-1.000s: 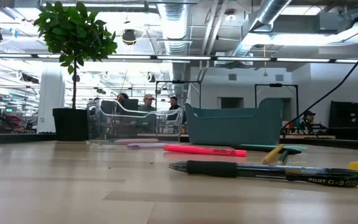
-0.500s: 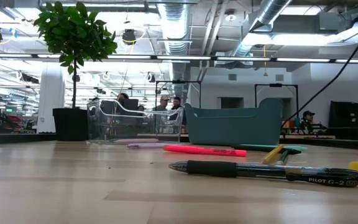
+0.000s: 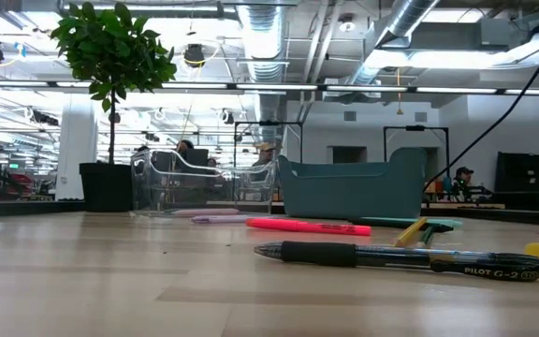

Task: Sort pens & pencils
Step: Put the pink colored pencil into the blue bin

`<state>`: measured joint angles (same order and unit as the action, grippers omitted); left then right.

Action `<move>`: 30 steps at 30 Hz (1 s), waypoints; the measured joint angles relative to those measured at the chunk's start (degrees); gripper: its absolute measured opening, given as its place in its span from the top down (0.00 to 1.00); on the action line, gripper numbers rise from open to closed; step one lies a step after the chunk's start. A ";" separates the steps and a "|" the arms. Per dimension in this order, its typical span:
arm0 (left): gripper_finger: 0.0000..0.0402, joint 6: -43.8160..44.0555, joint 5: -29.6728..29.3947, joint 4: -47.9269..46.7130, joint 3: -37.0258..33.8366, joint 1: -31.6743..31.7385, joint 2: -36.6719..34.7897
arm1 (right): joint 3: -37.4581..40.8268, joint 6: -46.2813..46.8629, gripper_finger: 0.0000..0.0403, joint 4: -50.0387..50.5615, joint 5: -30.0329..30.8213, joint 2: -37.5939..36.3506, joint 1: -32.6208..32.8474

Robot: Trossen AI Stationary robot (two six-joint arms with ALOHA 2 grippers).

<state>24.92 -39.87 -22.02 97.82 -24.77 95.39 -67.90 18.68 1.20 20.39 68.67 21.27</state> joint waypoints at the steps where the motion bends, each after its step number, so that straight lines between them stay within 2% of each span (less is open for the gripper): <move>1: 1.00 -0.26 -0.06 0.18 0.00 0.02 0.00 | 0.00 -0.48 0.42 0.04 -0.24 0.07 -0.09; 5: 1.00 -0.27 -0.03 0.10 0.02 0.57 0.00 | 0.00 -2.38 0.55 0.01 -1.09 0.08 -0.33; 12: 1.00 -0.29 0.30 -0.09 0.02 1.94 0.00 | 0.00 -3.77 0.94 0.06 -2.67 0.08 -1.17; 18: 1.00 -0.27 0.43 -0.72 0.03 3.02 -0.01 | 0.00 -3.68 0.94 0.23 -2.17 0.04 -2.49; 24: 0.99 -0.29 -1.44 -2.80 0.13 4.28 -0.09 | 0.00 -3.70 0.94 0.56 -3.02 -0.17 -6.73; 30: 0.87 2.50 0.22 -9.10 0.13 4.87 -0.50 | -0.11 -5.19 0.94 5.46 -3.23 -3.13 -13.42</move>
<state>27.42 -39.65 -31.12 97.95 -19.90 94.90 -68.01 13.49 6.66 17.16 65.54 7.85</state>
